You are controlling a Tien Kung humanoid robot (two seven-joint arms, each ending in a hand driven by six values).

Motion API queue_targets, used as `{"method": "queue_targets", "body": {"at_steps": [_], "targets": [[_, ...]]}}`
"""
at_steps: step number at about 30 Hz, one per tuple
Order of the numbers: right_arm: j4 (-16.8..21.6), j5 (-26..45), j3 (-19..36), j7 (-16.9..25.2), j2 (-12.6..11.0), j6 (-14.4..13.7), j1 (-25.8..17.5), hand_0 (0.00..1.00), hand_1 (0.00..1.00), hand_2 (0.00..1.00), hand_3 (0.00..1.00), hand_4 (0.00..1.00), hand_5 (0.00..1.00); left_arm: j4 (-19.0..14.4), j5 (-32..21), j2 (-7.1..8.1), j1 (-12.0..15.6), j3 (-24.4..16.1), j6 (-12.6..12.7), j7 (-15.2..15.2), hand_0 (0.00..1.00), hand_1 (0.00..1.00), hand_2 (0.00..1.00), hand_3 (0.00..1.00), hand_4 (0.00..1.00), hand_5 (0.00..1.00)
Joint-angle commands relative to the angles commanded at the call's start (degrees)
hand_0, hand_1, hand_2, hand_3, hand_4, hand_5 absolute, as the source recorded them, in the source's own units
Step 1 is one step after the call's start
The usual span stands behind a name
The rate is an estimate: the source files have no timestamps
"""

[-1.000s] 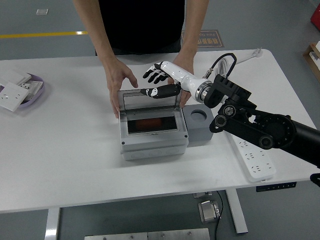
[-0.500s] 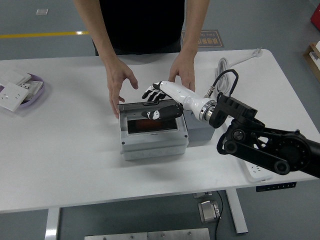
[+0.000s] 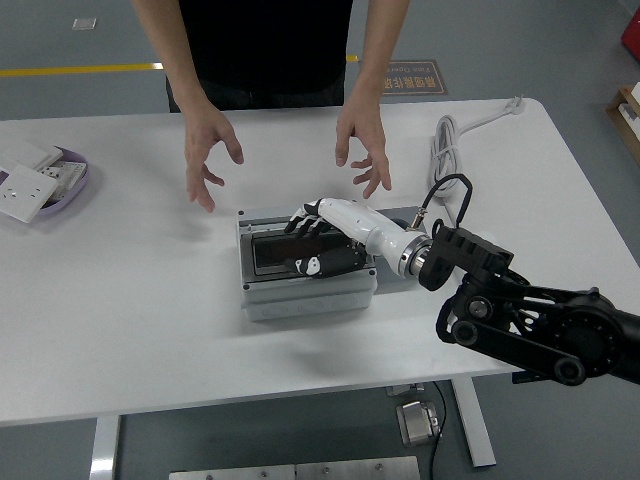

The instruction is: Pick up the cylinder from the cube,place it in the box,flap close box

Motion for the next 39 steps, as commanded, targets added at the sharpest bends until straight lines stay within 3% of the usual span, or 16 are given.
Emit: {"method": "queue_targets", "body": {"at_steps": [4,9,14,27,35,39], "targets": [[0.8,-0.4,3.7,0.0,-1.4,-0.3,-1.2,0.654,0.604,0.632,0.669,0.743,0.398,0.0,-0.2,0.10,0.1,0.2,0.1,0.0,0.629,0.647,0.625,0.668,0.722,0.253],[3.7,-1.1,10.7,0.5,-3.2,-1.1,-5.5,0.656,0.604,0.634,0.671,0.743,0.398,0.0,-0.5,0.10,0.2,0.5,0.2,0.0,0.629,0.647,0.625,0.668,0.722,0.253],[4.9,-0.5,19.2,2.1,-3.2,-2.3,-10.9,0.654,0.604,0.634,0.670,0.736,0.397,0.0,-1.0,-0.12,0.4,1.0,0.1,0.0,0.629,0.647,0.625,0.668,0.722,0.253],[-2.4,13.1,40.9,11.0,-0.8,-5.4,-23.1,0.635,0.598,0.628,0.663,0.726,0.397,0.1,-3.2,-0.49,1.3,2.9,0.1,-0.1,0.629,0.647,0.625,0.668,0.722,0.253],[-5.0,21.3,50.5,14.6,0.3,-6.7,-26.5,0.599,0.592,0.616,0.655,0.717,0.399,0.0,-3.2,-0.42,1.4,3.1,0.1,0.0,0.629,0.647,0.625,0.668,0.722,0.253],[-5.6,23.4,52.6,15.7,0.4,-7.4,-26.9,0.584,0.588,0.613,0.651,0.713,0.401,0.0,-3.1,-0.44,1.5,3.2,0.2,0.1,0.629,0.647,0.625,0.668,0.722,0.253]]}}
